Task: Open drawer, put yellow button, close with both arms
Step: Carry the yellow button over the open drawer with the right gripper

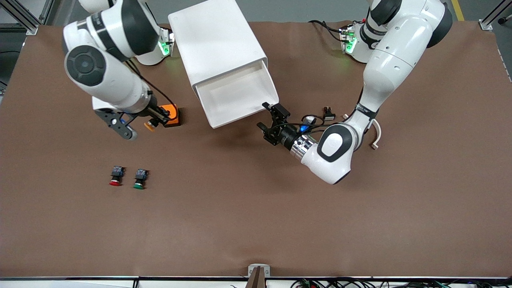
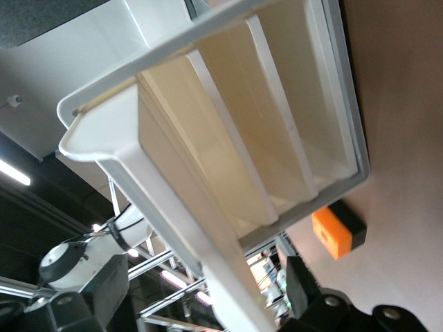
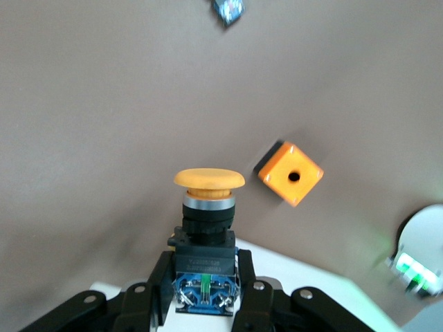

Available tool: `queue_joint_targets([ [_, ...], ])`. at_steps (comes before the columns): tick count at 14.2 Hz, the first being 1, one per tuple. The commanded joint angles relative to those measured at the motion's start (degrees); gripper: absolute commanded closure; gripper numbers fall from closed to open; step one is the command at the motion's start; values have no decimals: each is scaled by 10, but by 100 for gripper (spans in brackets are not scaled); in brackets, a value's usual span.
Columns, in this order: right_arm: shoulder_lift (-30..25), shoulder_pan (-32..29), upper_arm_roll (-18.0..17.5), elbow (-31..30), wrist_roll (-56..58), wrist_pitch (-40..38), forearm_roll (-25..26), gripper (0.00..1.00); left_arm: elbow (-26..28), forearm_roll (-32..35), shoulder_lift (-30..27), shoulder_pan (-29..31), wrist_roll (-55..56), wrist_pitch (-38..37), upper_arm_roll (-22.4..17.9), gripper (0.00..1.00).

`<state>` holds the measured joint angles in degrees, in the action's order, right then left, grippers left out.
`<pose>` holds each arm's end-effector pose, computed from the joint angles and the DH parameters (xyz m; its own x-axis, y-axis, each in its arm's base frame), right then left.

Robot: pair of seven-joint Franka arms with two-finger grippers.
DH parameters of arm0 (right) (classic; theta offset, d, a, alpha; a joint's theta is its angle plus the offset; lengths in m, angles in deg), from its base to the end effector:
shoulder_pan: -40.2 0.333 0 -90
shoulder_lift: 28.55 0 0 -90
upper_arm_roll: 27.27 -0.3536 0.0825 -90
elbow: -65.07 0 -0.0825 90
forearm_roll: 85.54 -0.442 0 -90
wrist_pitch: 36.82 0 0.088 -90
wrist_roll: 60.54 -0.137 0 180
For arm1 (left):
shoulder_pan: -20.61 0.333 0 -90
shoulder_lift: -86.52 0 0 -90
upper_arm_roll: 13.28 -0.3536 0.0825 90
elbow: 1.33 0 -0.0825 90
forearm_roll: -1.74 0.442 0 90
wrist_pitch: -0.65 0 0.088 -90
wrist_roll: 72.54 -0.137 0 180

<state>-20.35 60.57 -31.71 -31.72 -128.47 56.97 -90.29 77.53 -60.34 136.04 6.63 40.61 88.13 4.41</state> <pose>0.5774 0.2765 0.4859 0.7037 -0.6929 -0.1573 -0.6774 -0.7211 0.1457 0.6078 -0.4592 0.2376 -0.5717 0.6520 -0.4980 0.4403 -0.2683 -0.8568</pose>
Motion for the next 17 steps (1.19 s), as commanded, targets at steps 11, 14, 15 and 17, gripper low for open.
queue_joint_targets([
  [11,-5,139,7,-47,-357,156,-71,100,-85,161,-48,5,-399,2,-1,0],
  [14,1,172,7,-53,-411,192,-56,100,-84,221,-81,4,-460,38,-3,0],
  [15,3,179,7,-53,-428,204,-54,100,-84,255,-95,0,-472,53,-2,0],
  [17,16,197,8,-53,-447,224,-49,100,-83,327,-116,-8,-477,75,7,0],
])
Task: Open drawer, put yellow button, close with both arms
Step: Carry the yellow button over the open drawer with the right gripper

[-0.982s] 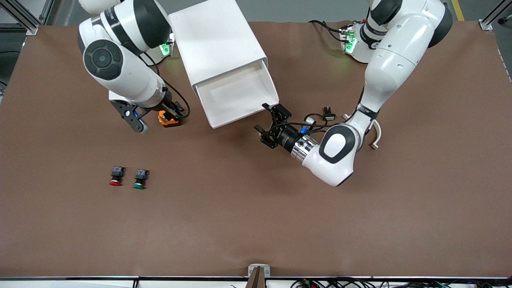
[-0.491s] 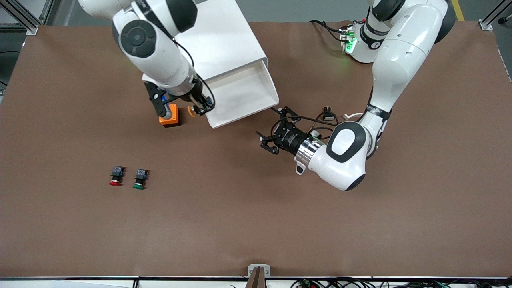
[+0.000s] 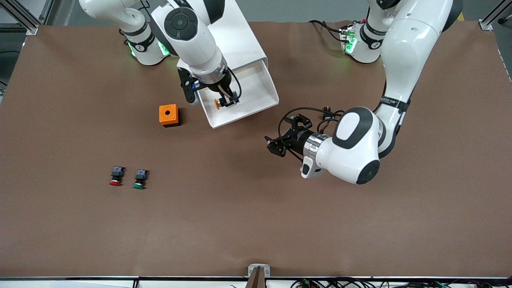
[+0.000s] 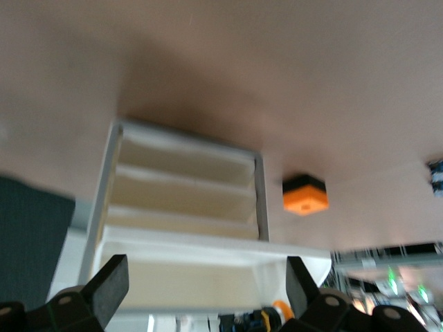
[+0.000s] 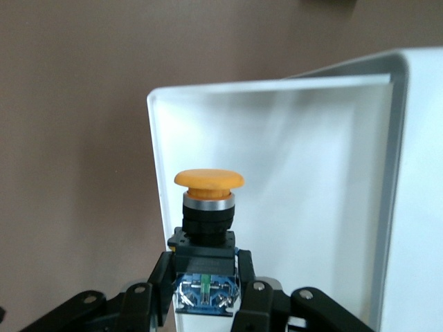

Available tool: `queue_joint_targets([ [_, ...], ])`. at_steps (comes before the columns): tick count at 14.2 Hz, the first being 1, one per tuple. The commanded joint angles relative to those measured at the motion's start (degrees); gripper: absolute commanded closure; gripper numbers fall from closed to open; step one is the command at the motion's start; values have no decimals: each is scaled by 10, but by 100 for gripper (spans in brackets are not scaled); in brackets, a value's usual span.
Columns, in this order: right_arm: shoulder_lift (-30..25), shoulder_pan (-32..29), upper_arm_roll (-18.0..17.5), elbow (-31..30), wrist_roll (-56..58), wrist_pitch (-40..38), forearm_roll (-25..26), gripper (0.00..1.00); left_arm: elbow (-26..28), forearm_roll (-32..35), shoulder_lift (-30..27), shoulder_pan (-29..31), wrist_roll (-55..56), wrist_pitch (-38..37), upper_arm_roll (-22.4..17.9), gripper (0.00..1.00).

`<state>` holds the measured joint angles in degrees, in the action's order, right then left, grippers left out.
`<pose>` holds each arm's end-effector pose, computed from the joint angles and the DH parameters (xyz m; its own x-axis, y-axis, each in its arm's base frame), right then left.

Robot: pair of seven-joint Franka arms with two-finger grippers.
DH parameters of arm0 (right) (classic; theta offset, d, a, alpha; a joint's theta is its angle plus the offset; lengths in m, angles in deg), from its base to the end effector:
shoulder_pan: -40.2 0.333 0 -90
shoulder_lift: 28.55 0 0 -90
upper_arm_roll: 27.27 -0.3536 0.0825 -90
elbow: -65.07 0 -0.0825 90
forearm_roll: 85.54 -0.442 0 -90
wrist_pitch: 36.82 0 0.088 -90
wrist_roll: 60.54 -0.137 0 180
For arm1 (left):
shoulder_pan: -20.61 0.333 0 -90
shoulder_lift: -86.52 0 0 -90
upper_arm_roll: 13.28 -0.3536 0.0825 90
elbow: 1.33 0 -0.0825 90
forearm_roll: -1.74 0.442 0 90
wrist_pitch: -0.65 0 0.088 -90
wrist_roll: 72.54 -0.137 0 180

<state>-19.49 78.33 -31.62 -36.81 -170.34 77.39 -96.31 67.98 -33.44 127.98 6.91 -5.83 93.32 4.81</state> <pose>0.4885 0.4669 0.4585 0.3092 -0.9314 -0.1921 -0.9479 -0.3181 0.0162 0.6662 -0.4269 0.3640 0.4648 0.4555 -0.7593 0.7055 -0.7087 0.0068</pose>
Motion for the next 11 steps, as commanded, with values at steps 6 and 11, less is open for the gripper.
queue_joint_targets([
  [6,44,48,7,-3,-78,59,45,100,14,185,-67,-37,-16,62,3,0],
  [11,47,40,8,4,-78,52,44,0,23,283,-83,-62,0,92,3,0],
])
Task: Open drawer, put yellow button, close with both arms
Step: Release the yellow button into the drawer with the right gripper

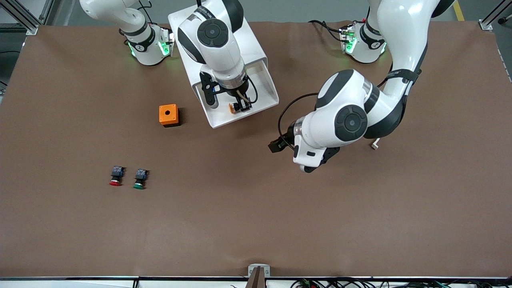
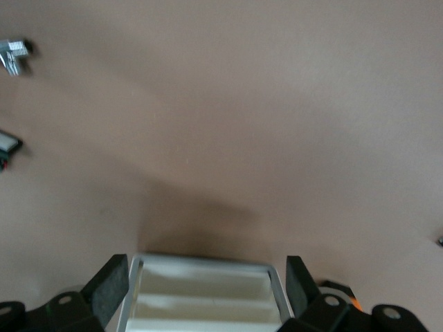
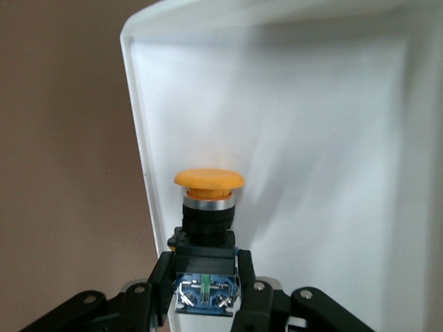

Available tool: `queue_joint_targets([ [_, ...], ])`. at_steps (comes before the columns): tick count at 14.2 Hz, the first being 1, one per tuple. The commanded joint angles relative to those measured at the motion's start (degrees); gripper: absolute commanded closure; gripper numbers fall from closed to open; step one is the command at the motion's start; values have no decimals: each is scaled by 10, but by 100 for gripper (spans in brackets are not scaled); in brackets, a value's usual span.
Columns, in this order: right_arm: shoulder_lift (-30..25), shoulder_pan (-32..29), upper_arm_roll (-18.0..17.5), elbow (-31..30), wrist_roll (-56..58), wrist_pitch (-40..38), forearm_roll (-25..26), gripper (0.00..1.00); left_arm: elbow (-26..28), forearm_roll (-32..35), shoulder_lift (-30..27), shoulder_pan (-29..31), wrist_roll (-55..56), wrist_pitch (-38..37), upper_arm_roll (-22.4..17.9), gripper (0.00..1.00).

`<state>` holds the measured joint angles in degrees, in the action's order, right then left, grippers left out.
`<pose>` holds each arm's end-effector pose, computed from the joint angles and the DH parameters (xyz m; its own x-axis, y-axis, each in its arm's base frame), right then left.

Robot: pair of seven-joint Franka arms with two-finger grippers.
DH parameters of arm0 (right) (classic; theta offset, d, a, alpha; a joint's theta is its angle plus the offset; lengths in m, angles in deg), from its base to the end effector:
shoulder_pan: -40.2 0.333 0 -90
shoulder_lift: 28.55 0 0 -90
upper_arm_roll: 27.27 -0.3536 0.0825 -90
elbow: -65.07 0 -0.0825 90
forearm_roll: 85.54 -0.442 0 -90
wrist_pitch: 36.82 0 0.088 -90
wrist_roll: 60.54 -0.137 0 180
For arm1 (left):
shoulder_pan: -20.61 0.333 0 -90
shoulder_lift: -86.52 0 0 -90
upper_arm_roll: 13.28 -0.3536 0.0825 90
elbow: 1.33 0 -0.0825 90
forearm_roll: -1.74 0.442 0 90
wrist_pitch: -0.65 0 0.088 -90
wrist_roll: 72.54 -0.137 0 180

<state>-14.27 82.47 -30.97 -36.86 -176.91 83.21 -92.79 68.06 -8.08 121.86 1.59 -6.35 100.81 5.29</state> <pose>0.4797 0.5062 0.4043 0.2732 -0.9512 -0.1434 -0.9611 -0.2763 0.0013 0.6546 -0.4523 0.4214 0.7914 0.5078 -0.3403 0.5631 -0.8223 0.0826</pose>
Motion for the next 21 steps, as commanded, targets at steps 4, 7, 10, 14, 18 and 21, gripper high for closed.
queue_joint_targets([
  [4,-12,-23,5,21,23,-11,9,0,25,82,-19,-38,2,34,-1,0],
  [7,-23,-74,5,45,150,-64,6,0,25,100,-14,-57,3,35,-1,0],
  [10,-31,-125,5,87,343,-143,6,0,33,117,-4,-80,7,36,-2,0],
  [14,-32,-193,6,122,468,-204,9,0,35,128,-3,-97,23,36,-4,0],
  [18,-42,-271,7,127,596,-226,5,0,42,169,13,-122,24,64,-2,0],
  [21,-60,-325,7,121,712,-231,3,0,43,169,18,-134,24,68,-2,0],
])
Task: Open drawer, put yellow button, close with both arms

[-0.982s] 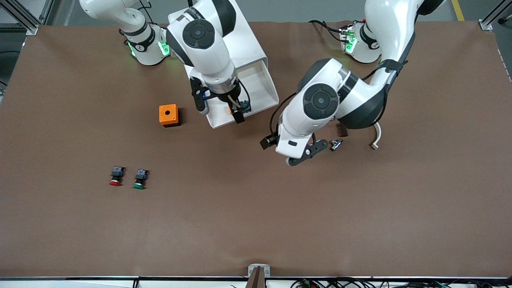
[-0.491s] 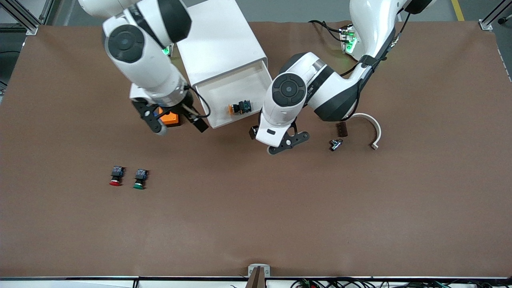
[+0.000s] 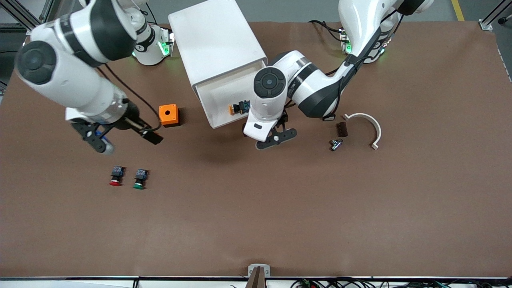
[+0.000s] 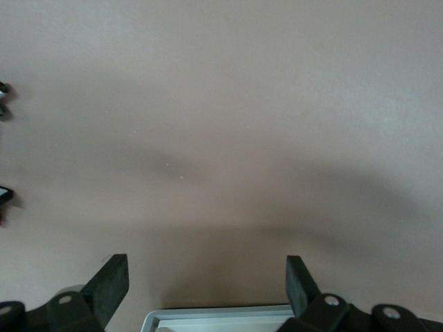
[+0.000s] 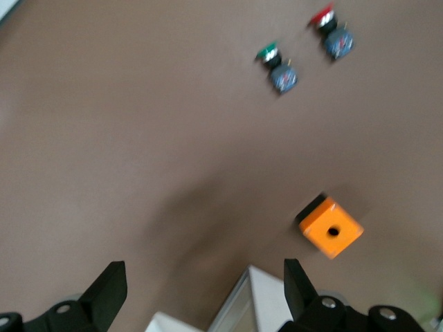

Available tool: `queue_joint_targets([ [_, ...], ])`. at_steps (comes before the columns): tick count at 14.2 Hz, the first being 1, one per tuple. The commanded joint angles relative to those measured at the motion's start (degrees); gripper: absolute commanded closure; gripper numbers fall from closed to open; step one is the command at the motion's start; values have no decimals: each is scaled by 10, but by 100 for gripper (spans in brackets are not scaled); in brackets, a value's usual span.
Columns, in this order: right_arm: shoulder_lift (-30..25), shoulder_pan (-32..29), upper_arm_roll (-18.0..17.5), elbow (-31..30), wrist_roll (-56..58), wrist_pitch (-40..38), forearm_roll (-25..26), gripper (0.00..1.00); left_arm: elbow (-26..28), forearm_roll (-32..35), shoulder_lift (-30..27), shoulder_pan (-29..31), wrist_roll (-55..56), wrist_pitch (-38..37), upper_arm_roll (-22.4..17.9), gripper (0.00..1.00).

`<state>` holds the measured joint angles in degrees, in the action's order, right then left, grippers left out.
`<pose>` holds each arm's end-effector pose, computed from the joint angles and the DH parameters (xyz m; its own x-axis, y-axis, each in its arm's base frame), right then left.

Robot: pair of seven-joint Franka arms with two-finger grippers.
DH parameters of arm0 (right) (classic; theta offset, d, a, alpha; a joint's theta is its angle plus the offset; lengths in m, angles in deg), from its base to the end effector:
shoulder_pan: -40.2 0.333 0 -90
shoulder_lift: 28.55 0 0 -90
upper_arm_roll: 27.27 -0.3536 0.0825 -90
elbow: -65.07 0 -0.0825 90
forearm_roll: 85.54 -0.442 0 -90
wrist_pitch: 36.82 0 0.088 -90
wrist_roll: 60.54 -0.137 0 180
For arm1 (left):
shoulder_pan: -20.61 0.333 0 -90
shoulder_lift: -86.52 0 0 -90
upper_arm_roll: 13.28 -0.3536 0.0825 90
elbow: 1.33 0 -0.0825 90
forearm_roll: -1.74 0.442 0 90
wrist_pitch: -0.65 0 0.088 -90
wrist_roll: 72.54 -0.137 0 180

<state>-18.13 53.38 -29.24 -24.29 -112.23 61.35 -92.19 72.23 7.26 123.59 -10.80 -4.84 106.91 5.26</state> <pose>0.6520 0.1896 0.5336 0.7890 -0.6040 -0.1124 -0.6117 -0.7894 -0.0518 0.5625 -0.5672 0.3618 0.9375 0.3296 -0.1114 0.3312 -0.9436 -0.0039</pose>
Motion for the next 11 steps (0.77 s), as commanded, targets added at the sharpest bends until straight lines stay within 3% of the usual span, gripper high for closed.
queue_joint_targets([
  [1,-25,-50,-10,-6,107,-23,-3,0,2,15,2,-14,9,7,-2,0],
  [5,-52,-96,-9,-23,262,-30,10,0,1,6,5,-29,9,11,0,0],
  [7,-68,-118,-9,-39,351,-28,47,0,1,-13,5,-35,12,11,0,0],
  [11,-85,-162,-9,-41,474,-30,73,0,4,-39,5,-55,44,10,-1,0],
])
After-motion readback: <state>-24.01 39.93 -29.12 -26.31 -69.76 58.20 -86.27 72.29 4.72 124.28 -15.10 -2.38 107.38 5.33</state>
